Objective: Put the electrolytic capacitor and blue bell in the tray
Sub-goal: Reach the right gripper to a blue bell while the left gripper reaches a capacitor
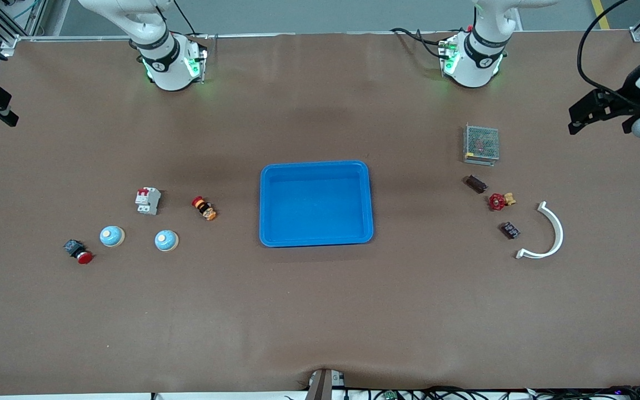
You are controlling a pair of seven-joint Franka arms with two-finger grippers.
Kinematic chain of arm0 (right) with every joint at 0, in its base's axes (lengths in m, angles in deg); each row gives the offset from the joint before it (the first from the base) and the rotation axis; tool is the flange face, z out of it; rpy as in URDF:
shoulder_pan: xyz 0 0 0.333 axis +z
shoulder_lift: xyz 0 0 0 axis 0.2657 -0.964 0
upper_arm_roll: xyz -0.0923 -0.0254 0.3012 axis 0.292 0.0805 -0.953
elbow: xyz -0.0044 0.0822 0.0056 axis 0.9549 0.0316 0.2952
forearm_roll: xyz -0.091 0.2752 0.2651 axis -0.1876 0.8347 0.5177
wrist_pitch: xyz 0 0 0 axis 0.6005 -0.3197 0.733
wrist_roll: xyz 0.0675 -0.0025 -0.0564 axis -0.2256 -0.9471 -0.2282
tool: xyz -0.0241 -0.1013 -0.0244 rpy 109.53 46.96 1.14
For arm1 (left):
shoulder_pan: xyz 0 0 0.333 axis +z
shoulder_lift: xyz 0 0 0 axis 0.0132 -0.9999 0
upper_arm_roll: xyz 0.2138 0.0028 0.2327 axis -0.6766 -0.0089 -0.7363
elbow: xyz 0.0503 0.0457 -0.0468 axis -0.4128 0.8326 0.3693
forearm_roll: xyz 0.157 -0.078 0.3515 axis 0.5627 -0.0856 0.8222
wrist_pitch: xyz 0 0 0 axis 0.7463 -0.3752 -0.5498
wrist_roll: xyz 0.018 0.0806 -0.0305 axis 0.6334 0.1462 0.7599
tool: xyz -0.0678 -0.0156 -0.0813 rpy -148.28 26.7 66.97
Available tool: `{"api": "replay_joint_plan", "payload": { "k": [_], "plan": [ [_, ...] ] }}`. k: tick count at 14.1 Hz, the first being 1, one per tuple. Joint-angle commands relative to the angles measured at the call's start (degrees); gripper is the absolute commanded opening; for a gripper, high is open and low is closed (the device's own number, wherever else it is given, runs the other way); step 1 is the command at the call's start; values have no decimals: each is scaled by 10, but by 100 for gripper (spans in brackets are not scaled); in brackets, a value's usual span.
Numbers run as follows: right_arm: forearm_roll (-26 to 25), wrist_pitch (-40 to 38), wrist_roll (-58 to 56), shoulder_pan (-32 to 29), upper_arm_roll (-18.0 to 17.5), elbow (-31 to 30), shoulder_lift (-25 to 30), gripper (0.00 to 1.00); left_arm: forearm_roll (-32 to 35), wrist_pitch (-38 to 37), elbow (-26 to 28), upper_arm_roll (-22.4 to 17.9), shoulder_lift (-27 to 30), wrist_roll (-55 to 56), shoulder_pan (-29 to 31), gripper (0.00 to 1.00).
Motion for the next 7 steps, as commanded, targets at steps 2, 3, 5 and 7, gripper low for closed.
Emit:
{"api": "replay_joint_plan", "payload": {
  "k": [2,3,5,7],
  "plan": [
    [-5,-7,7,2,-3,4,0,100,9,-7,19,2,-35,2,-2,100],
    [-5,-7,8,3,-3,5,0,100,9,11,41,2,-34,3,-2,100],
    [-3,-6,8,3,-3,5,-1,100,9,45,85,6,-29,23,-3,100],
    [-3,-7,8,3,-3,4,-1,100,10,70,126,7,-29,24,-2,100]
  ]
}}
